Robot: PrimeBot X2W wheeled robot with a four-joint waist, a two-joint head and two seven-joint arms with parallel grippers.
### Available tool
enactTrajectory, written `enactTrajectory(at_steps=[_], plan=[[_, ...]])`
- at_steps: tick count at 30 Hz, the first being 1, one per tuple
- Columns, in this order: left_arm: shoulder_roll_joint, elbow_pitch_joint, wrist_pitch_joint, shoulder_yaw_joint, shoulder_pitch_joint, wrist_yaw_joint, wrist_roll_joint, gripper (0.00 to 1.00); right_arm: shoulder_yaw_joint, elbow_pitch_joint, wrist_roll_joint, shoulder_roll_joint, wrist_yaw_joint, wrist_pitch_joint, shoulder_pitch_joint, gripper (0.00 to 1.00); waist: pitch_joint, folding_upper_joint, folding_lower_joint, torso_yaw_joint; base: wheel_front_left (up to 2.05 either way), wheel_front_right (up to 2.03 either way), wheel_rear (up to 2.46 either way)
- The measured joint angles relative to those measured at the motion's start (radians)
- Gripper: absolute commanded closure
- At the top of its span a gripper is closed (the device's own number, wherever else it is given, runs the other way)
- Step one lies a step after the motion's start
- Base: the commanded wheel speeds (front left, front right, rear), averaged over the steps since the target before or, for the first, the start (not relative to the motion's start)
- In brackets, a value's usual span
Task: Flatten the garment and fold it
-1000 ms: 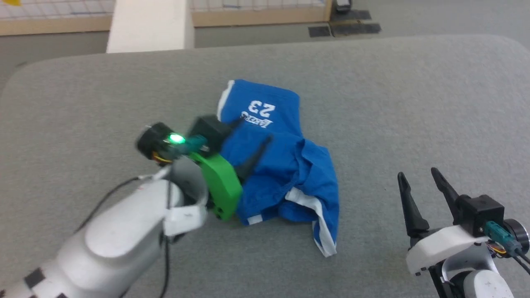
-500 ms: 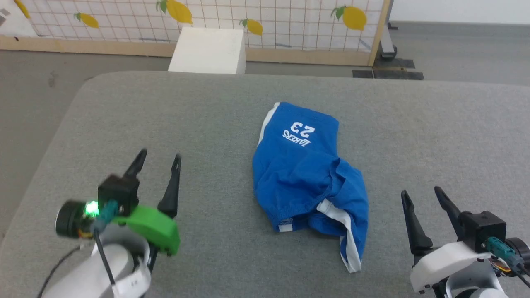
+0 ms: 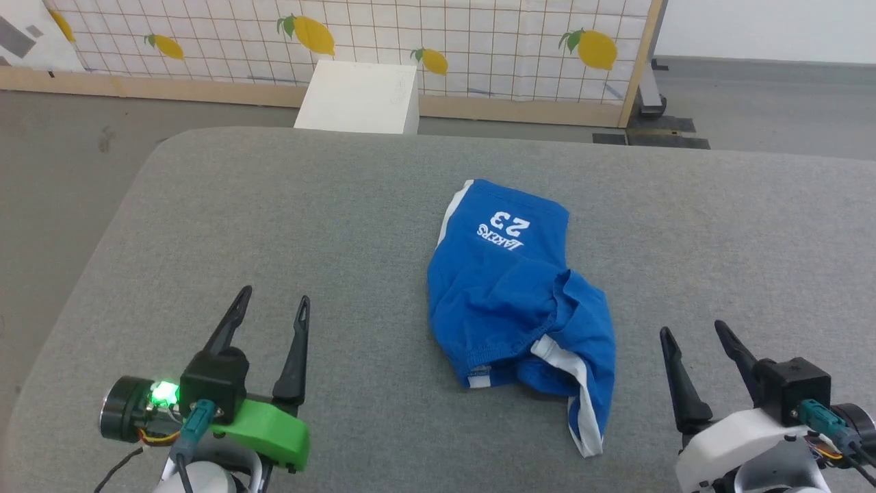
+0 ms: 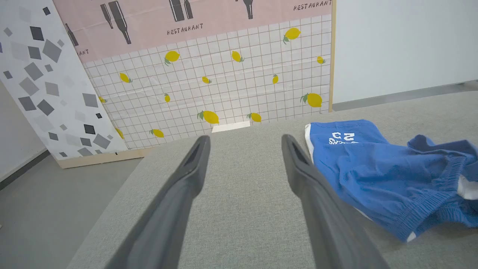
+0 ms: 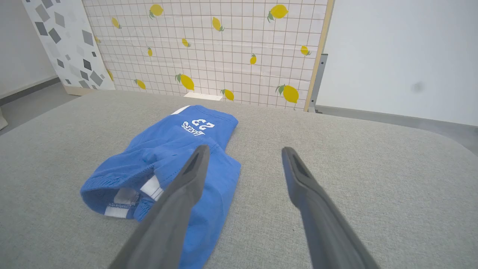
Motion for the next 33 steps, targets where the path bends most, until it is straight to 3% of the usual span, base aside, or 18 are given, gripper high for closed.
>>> enactTrajectory(at_steps=[4, 7, 14, 17, 22, 23, 24, 25, 26, 33], plan=[[-0.014, 0.001, 0.000, 0.017, 0.000, -0.020, 0.006, 0.00, 0.048, -0.013, 0.014, -0.019, 0.000, 0.067, 0.001, 0.00, 0.012, 0.0000, 0.0000, 0.005, 0.00, 0.00, 0.00], [-0.023, 0.005, 0.000, 0.025, 0.000, -0.035, 0.011, 0.00, 0.144, -0.024, 0.050, -0.088, 0.000, 0.196, 0.001, 0.00, 0.026, 0.0000, 0.0000, 0.010, 0.00, 0.00, 0.00], [-0.063, 0.018, 0.000, 0.035, -0.001, -0.062, 0.042, 0.00, 0.253, -0.033, 0.114, -0.216, 0.000, 0.459, -0.043, 0.00, 0.076, 0.0000, 0.0000, 0.033, 0.00, 0.00, 0.00], [-0.089, 0.038, 0.000, 0.039, -0.008, -0.080, 0.056, 0.00, 0.305, -0.003, 0.134, -0.236, 0.000, 0.521, -0.105, 0.00, 0.115, 0.0000, 0.0000, 0.064, 0.00, 0.00, 0.00], [-0.111, 0.056, 0.000, 0.049, -0.019, -0.096, 0.064, 0.00, 0.312, 0.052, 0.117, -0.233, 0.000, 0.529, -0.129, 0.00, 0.148, 0.0000, 0.0000, 0.101, 0.00, 0.00, 0.00], [-0.114, 0.059, 0.000, 0.050, -0.020, -0.097, 0.066, 0.00, 0.307, 0.061, 0.114, -0.229, 0.000, 0.528, -0.129, 0.22, 0.153, 0.0000, 0.0000, 0.107, 0.00, 0.00, 0.00], [-0.115, 0.062, 0.000, 0.052, -0.020, -0.097, 0.068, 0.00, 0.301, 0.065, 0.113, -0.224, 0.000, 0.528, -0.129, 0.60, 0.157, 0.0000, 0.0000, 0.112, 0.00, 0.00, 0.00], [-0.117, 0.065, 0.000, 0.055, -0.020, -0.100, 0.070, 0.00, 0.294, 0.066, 0.113, -0.219, 0.000, 0.525, -0.129, 0.87, 0.162, 0.0000, 0.0000, 0.116, 0.00, 0.00, 0.00], [-0.117, 0.069, 0.000, 0.059, -0.019, -0.104, 0.070, 0.00, 0.284, 0.065, 0.113, -0.214, 0.000, 0.519, -0.129, 1.00, 0.165, 0.0000, 0.0000, 0.119, 0.00, 0.00, 0.00], [-0.121, 0.088, 0.000, 0.069, -0.005, -0.116, 0.070, 0.00, 0.219, -0.008, 0.133, -0.198, 0.000, 0.511, -0.118, 1.00, 0.145, 0.0000, 0.0001, 0.099, 0.00, 0.00, 0.00]])
